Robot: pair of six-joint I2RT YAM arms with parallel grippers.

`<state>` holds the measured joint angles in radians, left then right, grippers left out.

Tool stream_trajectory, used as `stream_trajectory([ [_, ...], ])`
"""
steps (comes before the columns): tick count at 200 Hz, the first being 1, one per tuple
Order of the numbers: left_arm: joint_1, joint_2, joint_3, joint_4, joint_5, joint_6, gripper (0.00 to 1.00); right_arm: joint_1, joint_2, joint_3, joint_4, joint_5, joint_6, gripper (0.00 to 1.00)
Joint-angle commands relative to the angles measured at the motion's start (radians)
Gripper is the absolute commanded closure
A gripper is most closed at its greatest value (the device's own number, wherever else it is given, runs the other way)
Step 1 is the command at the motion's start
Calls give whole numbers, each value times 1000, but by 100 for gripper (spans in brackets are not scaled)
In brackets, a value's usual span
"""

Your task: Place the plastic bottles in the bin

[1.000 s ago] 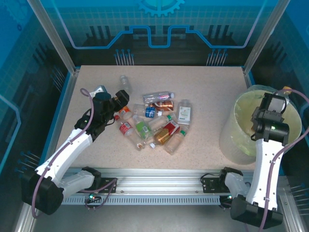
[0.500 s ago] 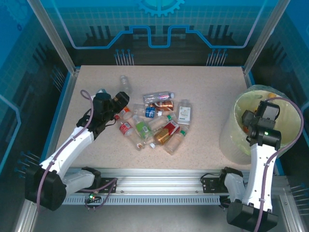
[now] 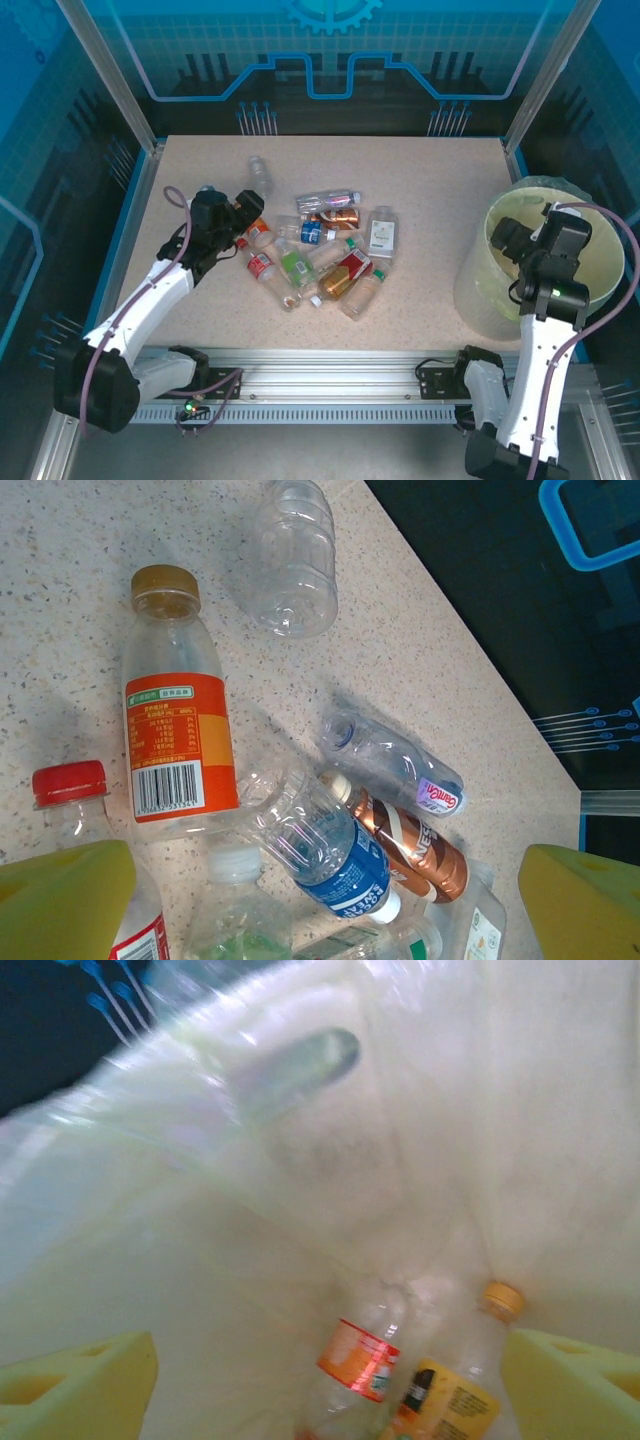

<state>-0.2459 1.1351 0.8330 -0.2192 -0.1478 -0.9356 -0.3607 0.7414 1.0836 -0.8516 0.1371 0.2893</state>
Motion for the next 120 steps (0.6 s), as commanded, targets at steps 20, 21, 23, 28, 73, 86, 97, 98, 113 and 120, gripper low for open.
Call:
stream_trajectory([
  [20, 5, 32, 150, -131, -20, 84, 1, 89, -53, 78, 82, -296, 76, 0],
  [21, 5, 32, 152, -132, -21, 86, 1, 95, -54, 79, 84, -298, 77, 0],
  [23, 5, 32, 155, -134, -23, 91, 1, 105, -54, 81, 89, -301, 80, 0],
  [28, 5, 32, 159, -133, -27, 101, 1, 134, -56, 86, 100, -308, 83, 0],
  [73, 2, 50, 127, -96, -23, 179, 1, 502, 11, 121, 195, -284, 64, 0],
  [86, 0, 60, 127, -113, -25, 185, 1, 631, 65, 130, 211, -204, 65, 0],
  [97, -1, 64, 123, -114, -30, 198, 1, 744, 116, 131, 214, -88, 72, 0],
  [98, -2, 64, 122, -115, -32, 199, 1, 755, 121, 132, 214, -75, 74, 0],
  [113, -4, 70, 111, -98, -48, 217, 1, 884, 199, 136, 196, 128, 107, 0],
  [120, -4, 75, 110, -89, -51, 235, 1, 929, 238, 135, 196, 198, 121, 0],
])
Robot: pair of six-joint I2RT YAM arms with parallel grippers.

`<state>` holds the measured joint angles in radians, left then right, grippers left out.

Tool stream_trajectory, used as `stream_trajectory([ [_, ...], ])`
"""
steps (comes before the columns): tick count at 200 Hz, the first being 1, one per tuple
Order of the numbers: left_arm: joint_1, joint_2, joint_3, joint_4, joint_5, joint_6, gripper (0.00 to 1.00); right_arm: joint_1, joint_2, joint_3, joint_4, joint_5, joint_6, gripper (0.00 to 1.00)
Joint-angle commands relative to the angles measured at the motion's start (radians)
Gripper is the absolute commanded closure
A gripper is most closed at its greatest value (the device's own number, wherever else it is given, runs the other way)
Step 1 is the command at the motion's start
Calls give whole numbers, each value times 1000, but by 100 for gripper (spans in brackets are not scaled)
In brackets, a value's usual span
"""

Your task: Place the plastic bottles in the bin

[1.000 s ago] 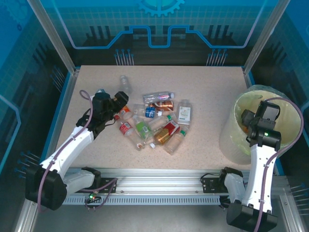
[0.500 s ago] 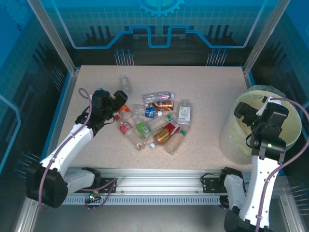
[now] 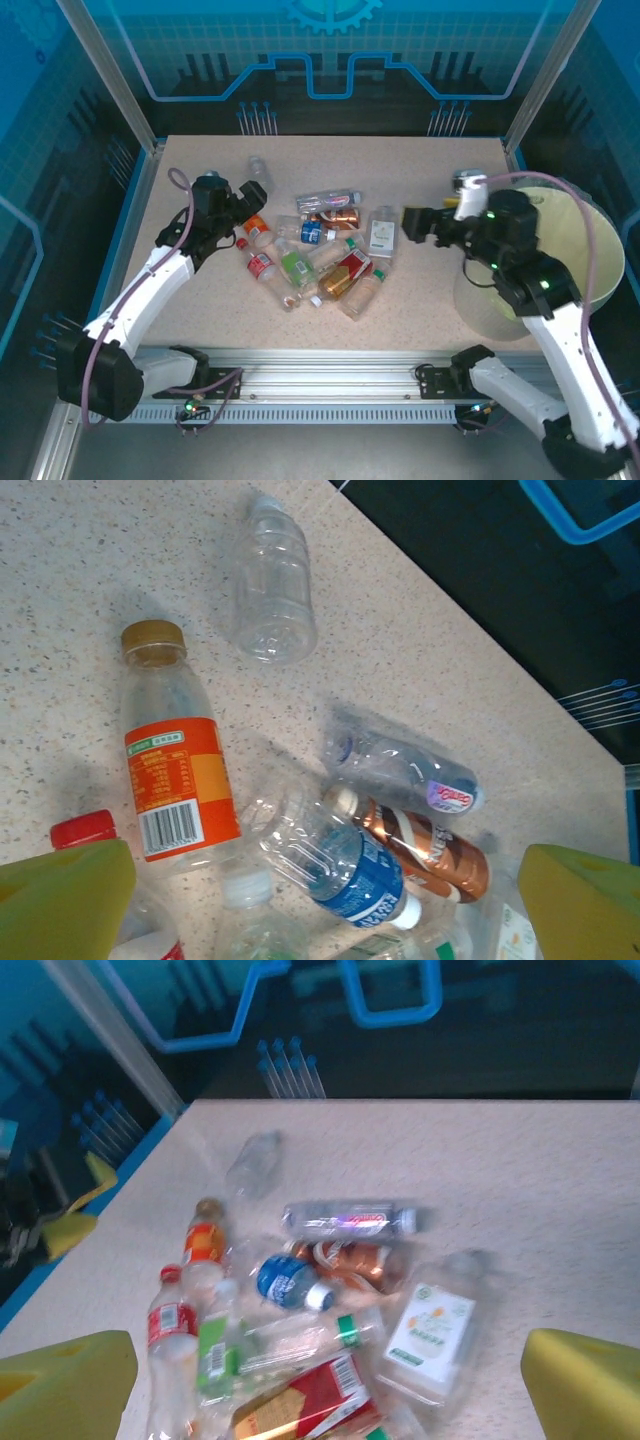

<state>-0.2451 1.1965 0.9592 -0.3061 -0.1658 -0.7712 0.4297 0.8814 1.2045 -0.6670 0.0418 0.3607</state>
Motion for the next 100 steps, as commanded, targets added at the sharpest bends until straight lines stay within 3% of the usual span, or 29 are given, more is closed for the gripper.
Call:
stream_trajectory([
  [1, -5, 14, -15, -2, -32, 73, 1, 144, 105, 14, 12, 304, 52, 0],
  [29, -3, 34, 11, -11, -31, 112, 1, 193, 290, 27, 10, 492, 236, 0],
  [100, -5, 75, 19, -21, 39, 76, 1, 183, 702, 21, 128, 556, 437, 0],
])
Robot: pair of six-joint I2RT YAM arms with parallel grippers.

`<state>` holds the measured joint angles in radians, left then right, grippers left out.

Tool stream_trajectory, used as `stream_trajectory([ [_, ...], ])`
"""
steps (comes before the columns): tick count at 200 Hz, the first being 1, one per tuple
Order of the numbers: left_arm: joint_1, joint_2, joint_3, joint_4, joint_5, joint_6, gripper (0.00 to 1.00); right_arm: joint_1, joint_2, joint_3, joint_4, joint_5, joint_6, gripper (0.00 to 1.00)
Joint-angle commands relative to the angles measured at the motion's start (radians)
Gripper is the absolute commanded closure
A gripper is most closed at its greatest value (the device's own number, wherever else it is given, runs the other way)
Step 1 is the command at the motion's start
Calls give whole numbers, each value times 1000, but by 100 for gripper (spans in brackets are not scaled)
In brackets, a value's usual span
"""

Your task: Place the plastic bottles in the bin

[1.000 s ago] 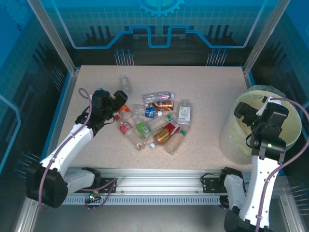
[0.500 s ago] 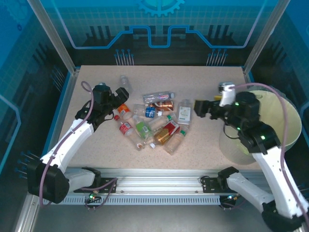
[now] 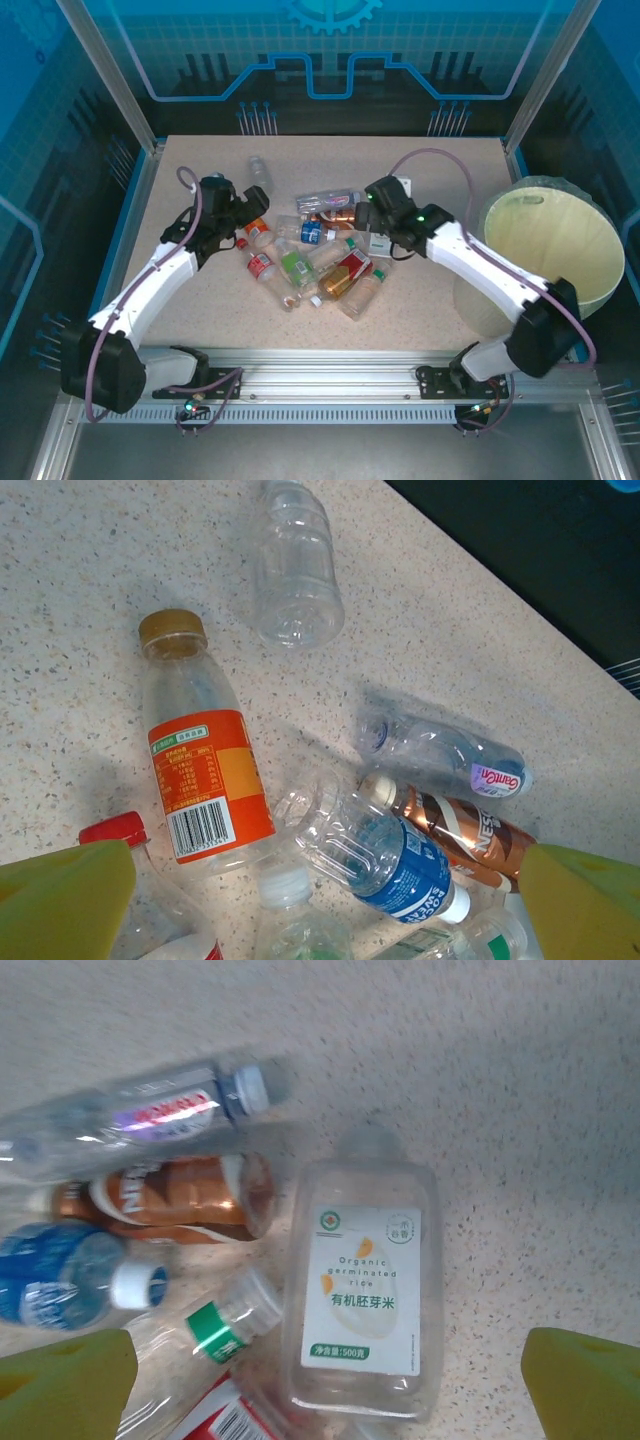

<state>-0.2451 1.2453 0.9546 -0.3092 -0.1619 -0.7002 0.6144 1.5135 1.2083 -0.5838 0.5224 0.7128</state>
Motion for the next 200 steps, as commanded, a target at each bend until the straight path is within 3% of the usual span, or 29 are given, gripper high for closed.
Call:
stream_trajectory([
  [1, -5, 26, 25, -18, 36, 5, 1, -3, 72, 17, 45, 75, 86, 0],
  [65, -4, 37, 33, -25, 21, 27, 1, -53, 261, 11, 40, 20, 108, 0],
  [200, -4, 77, 33, -29, 38, 10, 1, -91, 371, -79, 179, -78, 91, 7],
])
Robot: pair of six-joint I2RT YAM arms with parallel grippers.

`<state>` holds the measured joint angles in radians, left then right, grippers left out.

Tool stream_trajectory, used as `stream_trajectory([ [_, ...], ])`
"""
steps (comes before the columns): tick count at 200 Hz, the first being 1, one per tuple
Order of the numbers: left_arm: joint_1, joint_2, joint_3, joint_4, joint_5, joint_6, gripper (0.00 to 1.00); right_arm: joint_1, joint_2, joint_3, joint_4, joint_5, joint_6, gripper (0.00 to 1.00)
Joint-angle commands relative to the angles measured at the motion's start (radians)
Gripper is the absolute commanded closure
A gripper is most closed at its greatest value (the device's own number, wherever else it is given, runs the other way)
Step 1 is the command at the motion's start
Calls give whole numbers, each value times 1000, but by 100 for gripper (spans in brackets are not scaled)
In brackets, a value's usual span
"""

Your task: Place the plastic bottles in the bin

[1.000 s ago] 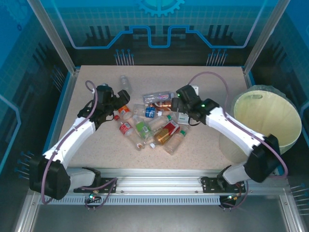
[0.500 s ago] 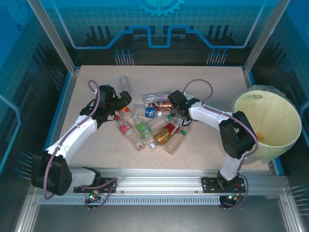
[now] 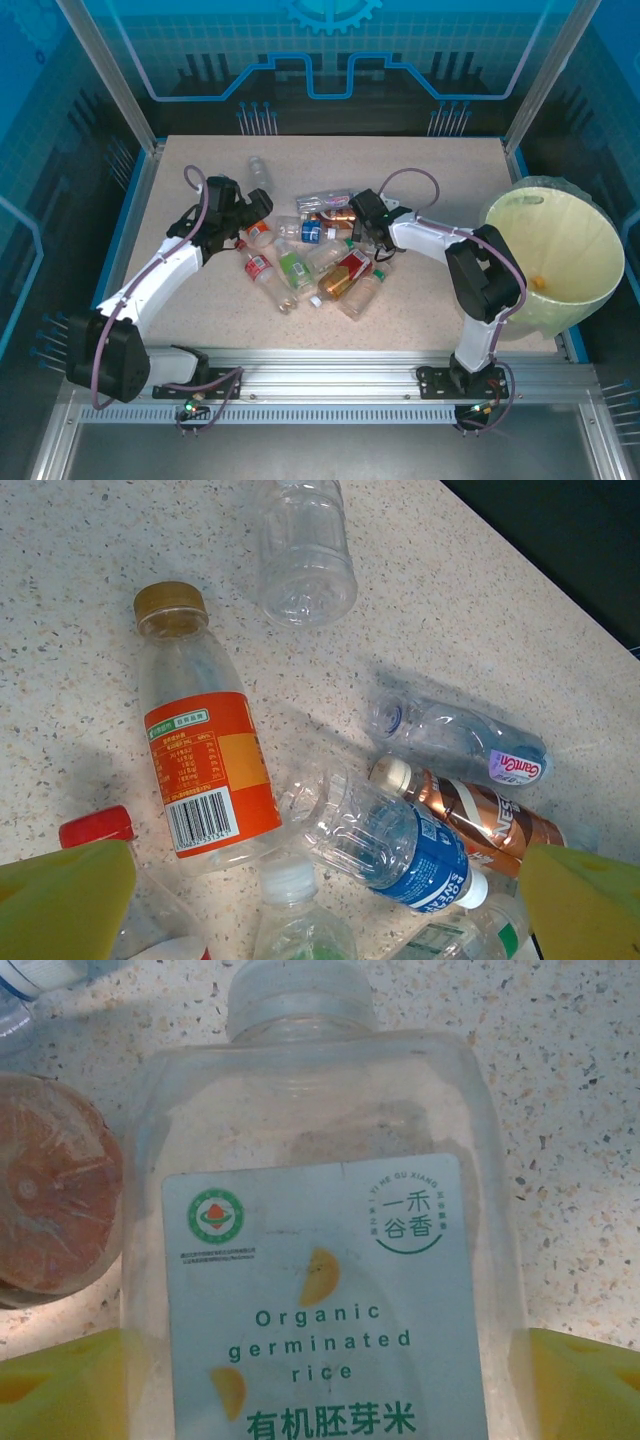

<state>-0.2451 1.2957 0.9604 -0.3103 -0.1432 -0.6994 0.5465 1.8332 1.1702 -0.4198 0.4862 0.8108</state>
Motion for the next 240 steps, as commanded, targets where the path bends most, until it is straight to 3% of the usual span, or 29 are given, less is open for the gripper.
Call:
stream_trajectory([
  [1, -4, 28, 28, -28, 20, 8, 1, -23, 52, -40, 16, -42, -8, 7],
  [36, -5, 53, 43, -49, 25, 5, 1, -24, 74, -21, 25, -32, -23, 7],
  [97, -4, 80, 75, -97, 17, 11, 1, -24, 13, -26, 42, -31, -29, 22],
  [155, -4, 130, 122, -159, 23, 31, 1, -10, -201, -30, 15, 12, -124, 28],
  [240, -3, 102, 117, -123, 107, 70, 1, 13, -552, 65, -88, -2, -323, 32],
])
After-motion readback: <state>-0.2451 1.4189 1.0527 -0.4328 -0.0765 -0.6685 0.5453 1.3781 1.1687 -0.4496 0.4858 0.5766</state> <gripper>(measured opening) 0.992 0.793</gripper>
